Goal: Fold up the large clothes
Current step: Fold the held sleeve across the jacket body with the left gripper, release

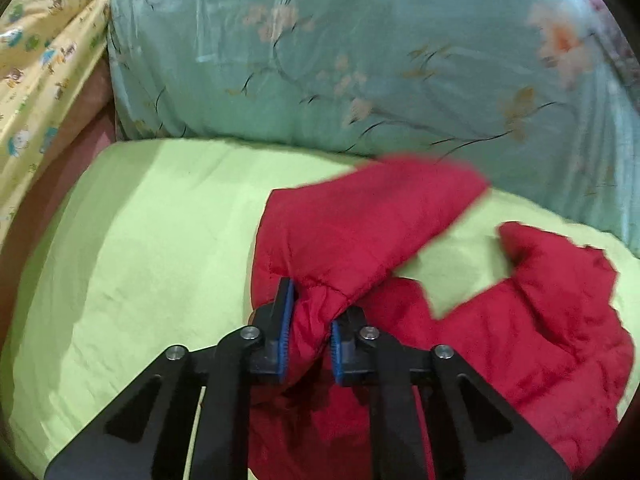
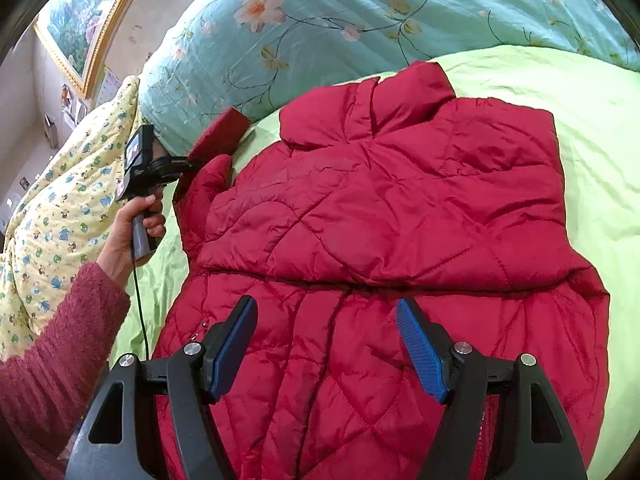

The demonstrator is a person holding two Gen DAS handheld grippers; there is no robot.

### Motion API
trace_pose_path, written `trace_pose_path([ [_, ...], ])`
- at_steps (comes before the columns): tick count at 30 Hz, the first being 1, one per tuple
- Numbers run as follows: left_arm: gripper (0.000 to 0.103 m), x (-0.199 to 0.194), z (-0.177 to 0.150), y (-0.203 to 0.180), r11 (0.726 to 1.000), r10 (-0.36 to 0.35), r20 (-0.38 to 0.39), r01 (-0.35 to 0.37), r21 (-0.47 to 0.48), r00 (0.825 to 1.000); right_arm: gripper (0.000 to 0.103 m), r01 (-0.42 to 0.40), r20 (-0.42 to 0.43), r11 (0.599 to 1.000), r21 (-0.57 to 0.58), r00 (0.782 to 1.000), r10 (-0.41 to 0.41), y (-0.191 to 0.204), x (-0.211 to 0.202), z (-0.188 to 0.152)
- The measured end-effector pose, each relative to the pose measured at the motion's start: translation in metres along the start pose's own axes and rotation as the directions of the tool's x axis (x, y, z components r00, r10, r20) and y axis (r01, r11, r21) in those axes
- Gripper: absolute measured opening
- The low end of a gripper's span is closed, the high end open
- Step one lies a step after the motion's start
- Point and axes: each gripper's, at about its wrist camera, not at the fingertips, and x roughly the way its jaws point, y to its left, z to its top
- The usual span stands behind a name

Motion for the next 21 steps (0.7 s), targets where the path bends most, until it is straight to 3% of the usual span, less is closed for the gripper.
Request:
trace_pose_path([
  [5,0.012,-0.046,-0.015,-0.010,0.994,-0.103,0.079,0.105,-0.016,0.992,0.075,-0.016,0.003,1.000,-0.011,1.000,0.016,0.006,-0.001,-0.001],
  [10,0.012,-0.093,-0.028,-0.028,0.967,-0.243,0.144,0.252,-0.041,0.959,0.075,-0.045,-0.007,0.999,-0.019,0.999,0.045,0.014,0.001,-0.004],
  [17,0.012,-0.140,-0.055,-0.084,0.885,-0.456,0.170,0.465,-0.012,0.874,0.075,-0.067,0.009,0.998,0.022,0.998,0.067,0.009,-0.006,-0.005],
  [21,0.012,-0.151,-0.071,-0.112,0.806,-0.579,0.150,0.591,-0.042,0.801,0.075,-0.133,0.046,0.987,0.095,0.991,0.129,-0.005,-0.010,-0.001],
])
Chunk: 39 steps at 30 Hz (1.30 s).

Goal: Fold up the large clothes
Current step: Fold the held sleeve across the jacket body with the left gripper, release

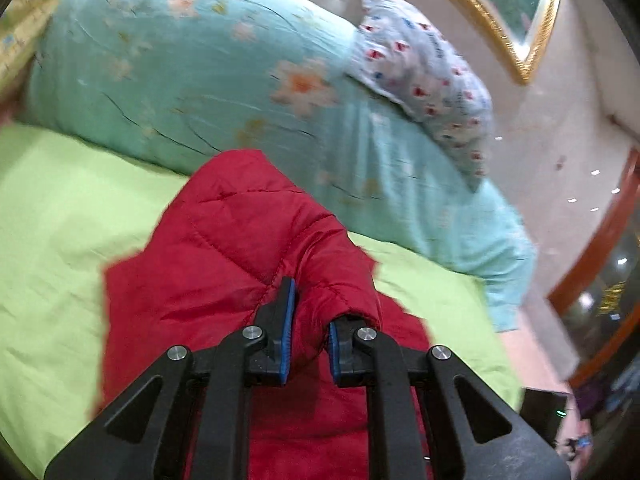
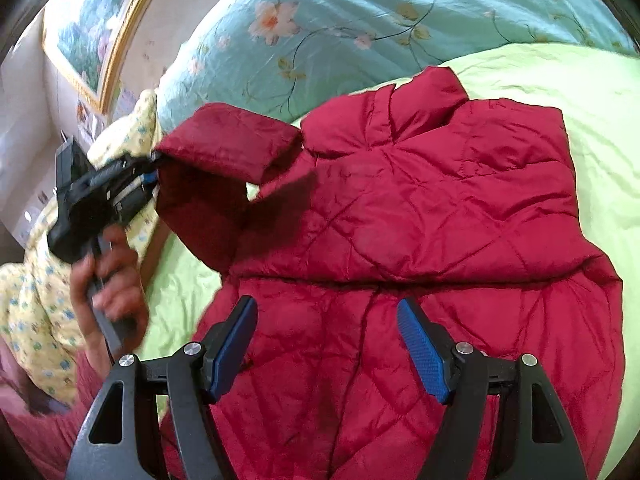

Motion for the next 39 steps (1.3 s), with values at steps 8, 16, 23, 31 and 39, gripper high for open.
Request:
trace_pose_path([
  [8,0.011,0.027,-0.033,-0.018,0.996,-0.073,-0.094,0.068,-0.059,0.993,0.075,-0.339,0.153,0.892,0.300,0.940,0.306,-0.048,0.013,0.011],
  [16,0.011,0.027,-0.045,-0.013,0.989,-0.104,-0.107,0.091,-0.119,0.989,0.075,-0.528,0.226,0.674,0.517,0.843,0.488,-0.069,0.072,0.013],
  [23,0.015,0.029,-0.052,-0.017,0.999,-0.047,-0.159,0.046,-0.011,0.986,0.011,-0.523,0.252,0.690,0.500,0.850,0.462,-0.069,0.075,0.024],
  [31,0.088,0.026,-0.075,-0.009,0.995,-0.035,-0.275,0.058,0.078,0.961,0.008,-0.316,0.289,0.891,0.326,0.931,0.224,-0.072,0.004,0.063],
  [39,0.088,0.016,-0.057,0.017,0.994,0.067,-0.210,-0.049,0.094,0.975,0.007,0.131,0.184,0.986,-0.100,0.977,-0.111,-0.028,-0.019,0.074],
])
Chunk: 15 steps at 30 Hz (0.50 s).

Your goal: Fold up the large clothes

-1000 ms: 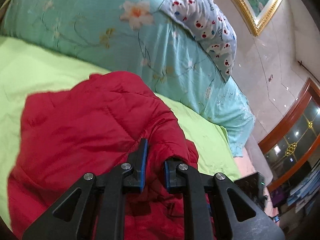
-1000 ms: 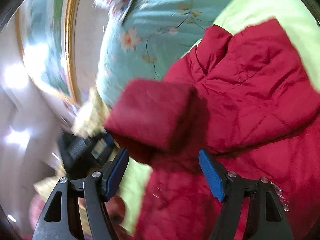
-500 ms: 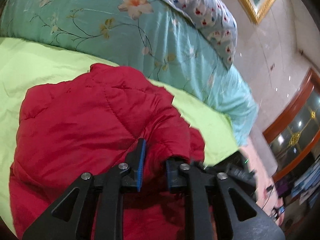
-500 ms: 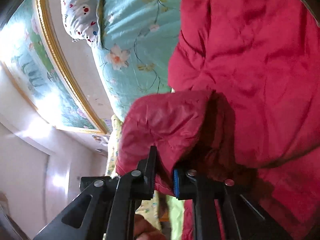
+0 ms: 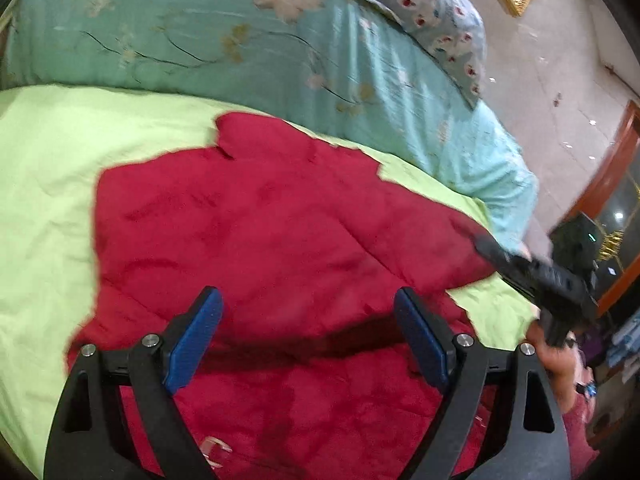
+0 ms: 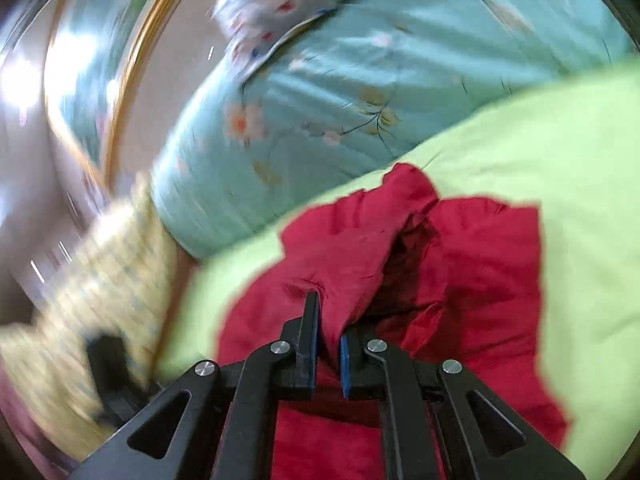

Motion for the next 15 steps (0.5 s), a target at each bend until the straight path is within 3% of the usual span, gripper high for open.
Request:
trace_pose_path([
  [4,0.087,0.009,0.011,0.014,0.999,0.052,0.002,-0.052,0.006,0.999,0.007,0.121,-0.095,0.986,-0.118,0.987,-0.133,-0.001,0.022,-0.018],
  [9,0.087,0.041,0.009,0.024,0.991,0.125,-0.064,-0.122,0.051,0.990,0.015,0.118,-0.227,0.992,-0.044,0.966,-0.125,-0.026,0.045,-0.041],
  [12,0.087,0.064,-0.003,0.029,0.976,0.202,-0.131,-0.189,0.105,0.970,0.019,0.121,-0.248,0.993,0.010,0.962,-0.115,-0.033,0.038,-0.043],
  [15,0.088,0.070,-0.013,0.029,0.968,0.226,-0.135,-0.207,0.140,0.965,0.024,0.178,-0.207,0.984,0.007,0.963,-0.173,-0.023,0.021,-0.035],
])
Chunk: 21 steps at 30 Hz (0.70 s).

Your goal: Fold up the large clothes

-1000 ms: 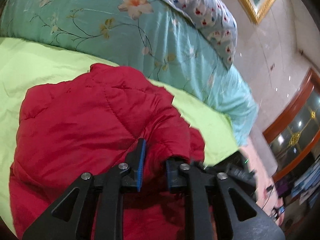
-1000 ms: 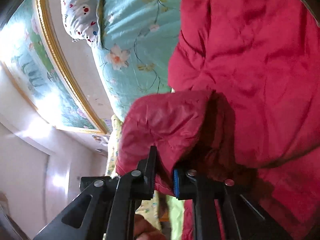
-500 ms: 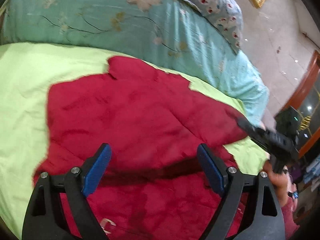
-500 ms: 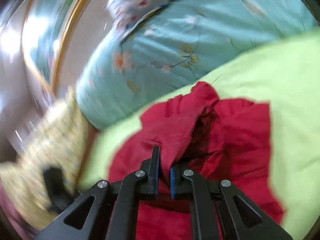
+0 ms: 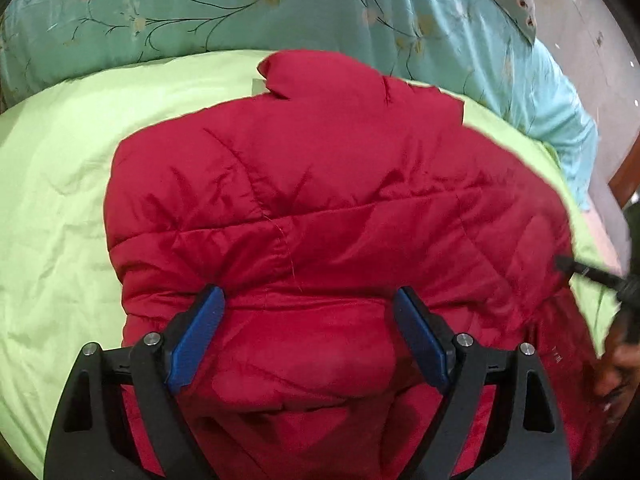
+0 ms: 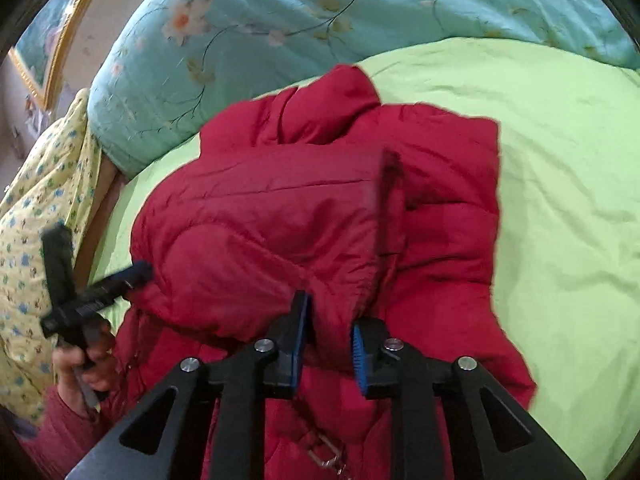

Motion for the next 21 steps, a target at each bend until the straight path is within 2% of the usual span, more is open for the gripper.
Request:
trace_pose_path([
  [4,0.088,-0.001,-0.002,-0.001,1.000,0.008,0.004,-0.008,0.004,1.000,0.025,0.035,0.144,0.999,-0.023,0.989,-0.032,0.027,-0.026,0.013],
  [6,0.088,-0.001,-0.002,-0.001,1.000,0.012,0.002,-0.012,0.009,1.000,0.035,0.028,0.181,0.999,-0.034,0.983,-0.022,0.039,-0.027,0.018],
  [8,0.088,-0.001,-0.003,-0.002,1.000,0.021,0.003,-0.021,0.023,1.000,0.039,0.067,0.205,0.996,-0.054,0.977,-0.055,0.052,-0.023,0.025],
  [10,0.088,-0.001,-0.004,-0.003,0.999,0.024,0.004,-0.024,0.031,1.000,0.038,0.125,0.241,0.991,-0.058,0.965,-0.108,0.060,-0.025,0.029],
  [12,0.088,0.000,-0.004,-0.003,0.999,0.023,0.004,-0.024,0.038,1.000,0.039,0.234,0.360,0.971,-0.040,0.910,-0.205,0.068,-0.046,0.027],
  [13,0.088,0.000,-0.004,-0.003,0.999,0.022,0.004,-0.023,0.042,1.000,0.040,0.247,0.395,0.968,-0.031,0.893,-0.216,0.069,-0.055,0.026],
  [14,0.088,0.000,-0.005,-0.003,0.999,0.022,0.007,-0.022,0.047,1.000,0.047,0.248,0.433,0.968,-0.018,0.875,-0.216,0.069,-0.066,0.024],
  [15,0.088,0.001,-0.005,-0.003,0.999,0.021,0.009,-0.021,0.047,1.000,0.049,0.235,0.458,0.972,-0.008,0.865,-0.205,0.069,-0.072,0.025],
  [16,0.088,0.002,-0.004,-0.002,0.999,0.019,0.011,-0.019,0.046,1.000,0.050,0.195,0.456,0.981,-0.019,0.874,-0.165,0.069,-0.073,0.027],
  [17,0.088,0.002,-0.004,-0.002,0.999,0.018,0.012,-0.018,0.043,1.000,0.051,0.156,0.418,0.987,-0.044,0.900,-0.124,0.069,-0.065,0.032],
  [18,0.088,0.002,-0.004,-0.002,0.999,0.018,0.012,-0.019,0.041,1.000,0.050,0.099,0.311,0.992,-0.077,0.948,-0.071,0.069,-0.043,0.039],
  [20,0.088,0.002,-0.003,-0.002,0.999,0.006,-0.005,-0.006,0.040,1.000,0.049,0.076,0.209,0.993,-0.095,0.976,-0.055,0.066,-0.011,0.041],
  [21,0.088,0.001,-0.003,-0.002,0.999,0.005,-0.005,-0.005,0.038,1.000,0.049,0.095,0.154,0.990,-0.100,0.985,-0.079,0.062,0.012,0.039],
])
